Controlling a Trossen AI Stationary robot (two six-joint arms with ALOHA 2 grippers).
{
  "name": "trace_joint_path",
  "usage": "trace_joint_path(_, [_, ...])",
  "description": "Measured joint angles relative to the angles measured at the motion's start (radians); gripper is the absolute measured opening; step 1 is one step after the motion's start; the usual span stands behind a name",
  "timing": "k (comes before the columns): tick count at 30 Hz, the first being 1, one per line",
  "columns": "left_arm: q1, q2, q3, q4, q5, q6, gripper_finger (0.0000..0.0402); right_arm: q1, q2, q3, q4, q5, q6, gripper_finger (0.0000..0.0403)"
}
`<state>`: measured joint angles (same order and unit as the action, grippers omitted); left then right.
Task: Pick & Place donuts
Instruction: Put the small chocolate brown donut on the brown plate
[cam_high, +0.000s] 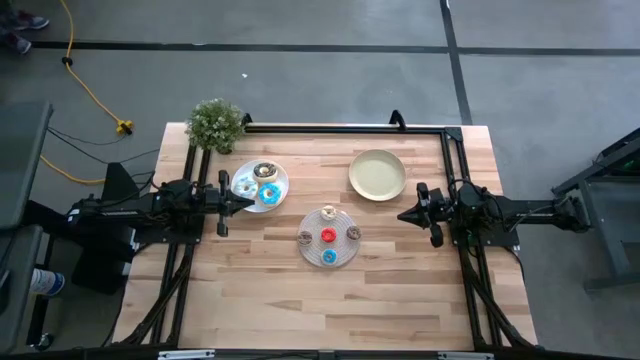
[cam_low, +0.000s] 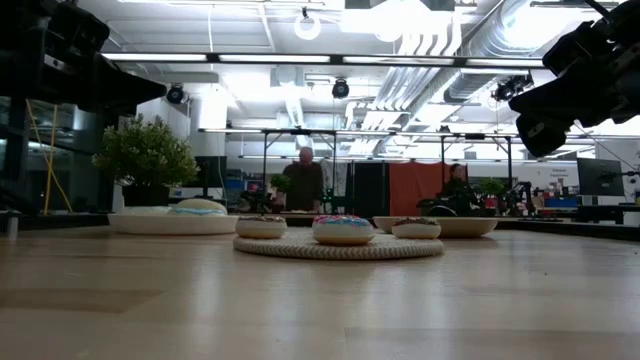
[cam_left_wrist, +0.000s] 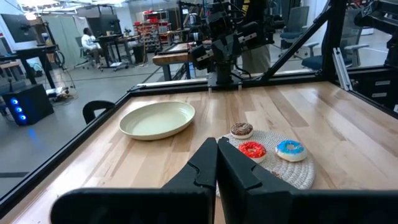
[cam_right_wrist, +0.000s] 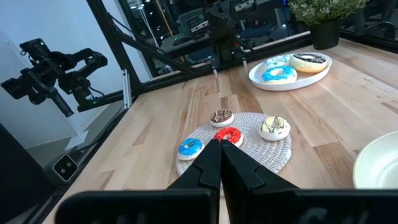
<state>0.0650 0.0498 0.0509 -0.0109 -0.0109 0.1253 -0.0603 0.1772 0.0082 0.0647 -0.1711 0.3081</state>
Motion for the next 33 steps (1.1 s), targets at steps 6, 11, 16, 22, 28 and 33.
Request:
trace_joint_path(6, [0.000, 0.000, 0.001, 0.000, 0.000, 0.000, 0.0001, 0.000, 0.000, 0.000, 0.009, 0.006, -0.052, 0.0001])
trace_joint_path(11, [0.000, 0.000, 0.001, 0.000, 0.000, 0.000, 0.0001, 0.000, 0.000, 0.000, 0.007, -0.003, -0.042, 0.0001])
trace_joint_path(16, [0.000, 0.000, 0.001, 0.000, 0.000, 0.000, 0.0001, 0.000, 0.000, 0.000, 0.003, -0.016, -0.064, 0.0009])
trace_joint_path(22, [0.000, 0.000, 0.001, 0.000, 0.000, 0.000, 0.0001, 0.000, 0.001, 0.030, -0.072, -0.015, -0.097, 0.0025])
trace_joint_path(28, [0.000, 0.000, 0.001, 0.000, 0.000, 0.000, 0.0001, 0.000, 0.075, 0.147, -0.236, 0.009, -0.172, 0.0041])
trace_joint_path(33, [0.000, 0.000, 0.001, 0.000, 0.000, 0.000, 0.0001, 0.000, 0.228, 0.243, -0.241, -0.001, -0.151, 0.0052])
